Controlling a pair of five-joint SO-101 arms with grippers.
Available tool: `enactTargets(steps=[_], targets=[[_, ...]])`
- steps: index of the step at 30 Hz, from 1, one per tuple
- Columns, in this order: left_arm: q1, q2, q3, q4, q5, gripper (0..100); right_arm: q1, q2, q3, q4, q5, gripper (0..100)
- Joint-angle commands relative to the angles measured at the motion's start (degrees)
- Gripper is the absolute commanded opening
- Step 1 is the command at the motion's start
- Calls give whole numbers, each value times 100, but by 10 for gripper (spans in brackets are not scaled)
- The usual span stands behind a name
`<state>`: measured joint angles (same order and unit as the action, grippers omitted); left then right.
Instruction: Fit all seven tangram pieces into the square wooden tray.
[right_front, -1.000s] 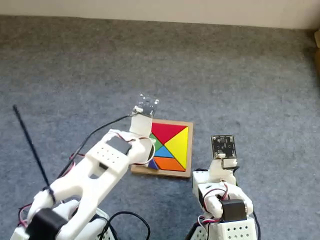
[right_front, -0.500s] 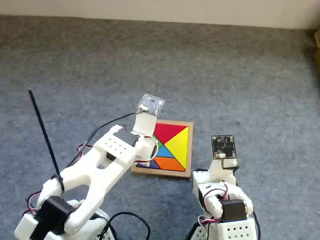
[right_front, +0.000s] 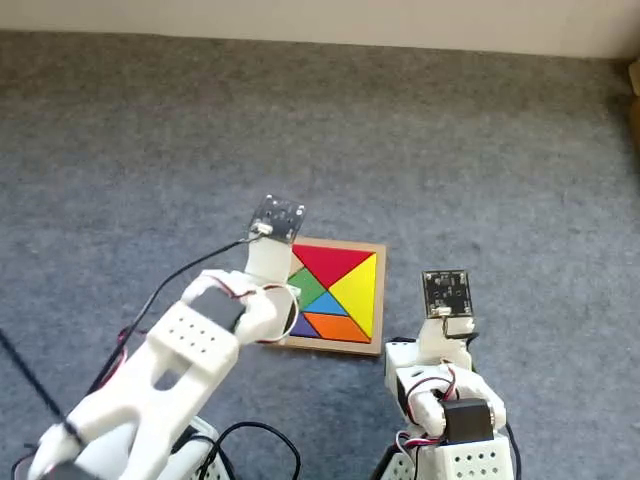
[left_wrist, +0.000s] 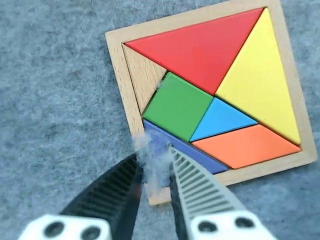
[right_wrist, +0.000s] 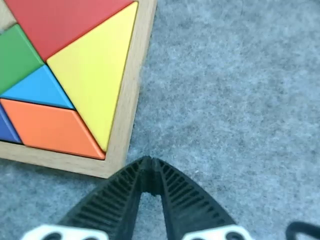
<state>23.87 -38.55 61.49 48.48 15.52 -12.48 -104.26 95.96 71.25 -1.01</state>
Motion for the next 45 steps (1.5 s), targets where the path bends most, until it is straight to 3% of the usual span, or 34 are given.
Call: enactTargets(steps=[1, 19, 23, 26, 40, 45], targets=[[-338, -866, 215, -18, -26, 84, 48, -92, 857, 40, -26, 15], [-1218, -5051, 2035, -273, -35, 84, 48, -92, 857, 40, -26, 15], [-1218, -5868, 2334, -26, -607, 84, 48, -92, 857, 40, -26, 15], [-1288, -6404, 2457, 220, -642, 84, 48, -92, 857, 40, -26, 15], [-2404, -6589, 2976, 343, -668, 88, 48, -92, 857, 40, -26, 15], [-2862, -6589, 3486, 334, -1565, 86, 48, -92, 857, 40, -26, 15]])
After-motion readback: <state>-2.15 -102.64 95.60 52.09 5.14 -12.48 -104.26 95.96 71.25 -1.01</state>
